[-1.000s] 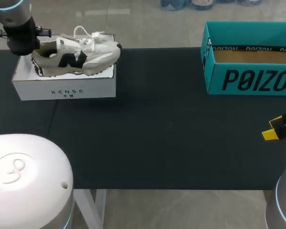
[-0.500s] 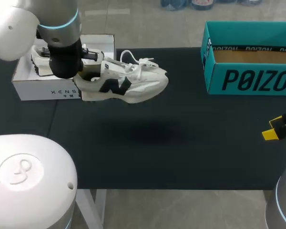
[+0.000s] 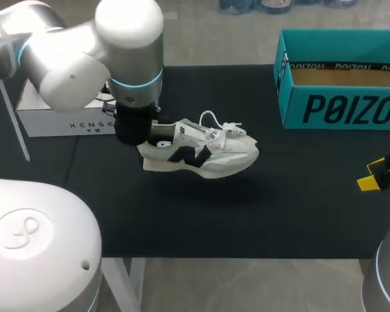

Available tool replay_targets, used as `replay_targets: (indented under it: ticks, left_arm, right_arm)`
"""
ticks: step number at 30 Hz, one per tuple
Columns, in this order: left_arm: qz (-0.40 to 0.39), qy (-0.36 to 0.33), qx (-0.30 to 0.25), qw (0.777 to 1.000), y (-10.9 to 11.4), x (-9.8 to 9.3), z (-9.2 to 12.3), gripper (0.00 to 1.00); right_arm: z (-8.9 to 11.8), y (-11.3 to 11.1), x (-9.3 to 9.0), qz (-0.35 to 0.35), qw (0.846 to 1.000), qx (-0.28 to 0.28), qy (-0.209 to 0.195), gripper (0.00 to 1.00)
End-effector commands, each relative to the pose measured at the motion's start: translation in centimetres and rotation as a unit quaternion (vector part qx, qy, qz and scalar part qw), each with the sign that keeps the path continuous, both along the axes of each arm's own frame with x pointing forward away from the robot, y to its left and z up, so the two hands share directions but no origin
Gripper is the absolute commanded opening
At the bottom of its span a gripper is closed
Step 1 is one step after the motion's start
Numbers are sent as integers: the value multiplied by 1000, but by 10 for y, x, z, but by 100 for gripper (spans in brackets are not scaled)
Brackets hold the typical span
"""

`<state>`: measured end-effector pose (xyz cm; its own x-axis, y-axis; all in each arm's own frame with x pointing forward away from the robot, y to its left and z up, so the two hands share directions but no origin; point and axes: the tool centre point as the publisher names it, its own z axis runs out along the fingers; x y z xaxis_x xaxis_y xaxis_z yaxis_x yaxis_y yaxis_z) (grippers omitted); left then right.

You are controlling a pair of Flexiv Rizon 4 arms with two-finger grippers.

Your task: Take the shoe out of the shoebox, open the shoe tongue, remove and reinsert the insole, then place the shoe into the shoebox

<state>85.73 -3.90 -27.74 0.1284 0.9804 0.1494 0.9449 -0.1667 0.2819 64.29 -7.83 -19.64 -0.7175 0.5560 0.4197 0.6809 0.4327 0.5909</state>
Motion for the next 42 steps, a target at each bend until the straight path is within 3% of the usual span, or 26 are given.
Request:
replay_targets:
  ticks: [1, 9, 22, 28, 29, 30, 33, 35, 38, 42]
  left_arm:
    - [-7, -9, 17, 1000, -30, -2, -20, 0]
    - [-22, -9, 22, 999, -53, -12, -39, 0]
    - [23, -1, 42, 999, -77, -8, -71, 0]
    - [30, 3, 55, 998, -83, -21, -83, 0]
    - [29, 2, 64, 998, -84, -23, -86, 40]
    - [33, -3, 67, 997, -84, -24, -87, 100]
    - [33, -14, 62, 997, -84, -28, -82, 100]
    - [49, -27, 48, 997, -80, -23, -65, 100]
    - [101, -35, 4, 994, -68, -9, -19, 100]
    - [177, -41, -55, 982, -34, 7, 47, 100]
  right_arm:
    - [2, -1, -13, -15, 1000, -10, -12, 100]
    - [2, -1, -13, -15, 1000, -10, -12, 100]
    - [2, -1, -13, -15, 1000, -10, -12, 100]
    - [2, -1, -13, -15, 1000, -10, -12, 100]
    - [2, -1, -13, -15, 1000, -10, -12, 100]
    - [2, -1, -13, -15, 1000, -10, -12, 100]
    - [2, -1, -13, -15, 1000, -10, -12, 100]
    - [2, -1, -13, -15, 1000, -10, -12, 100]
    - [2, -1, -13, -15, 1000, -10, -12, 100]
    - [2, -1, -13, -15, 1000, -10, -12, 100]
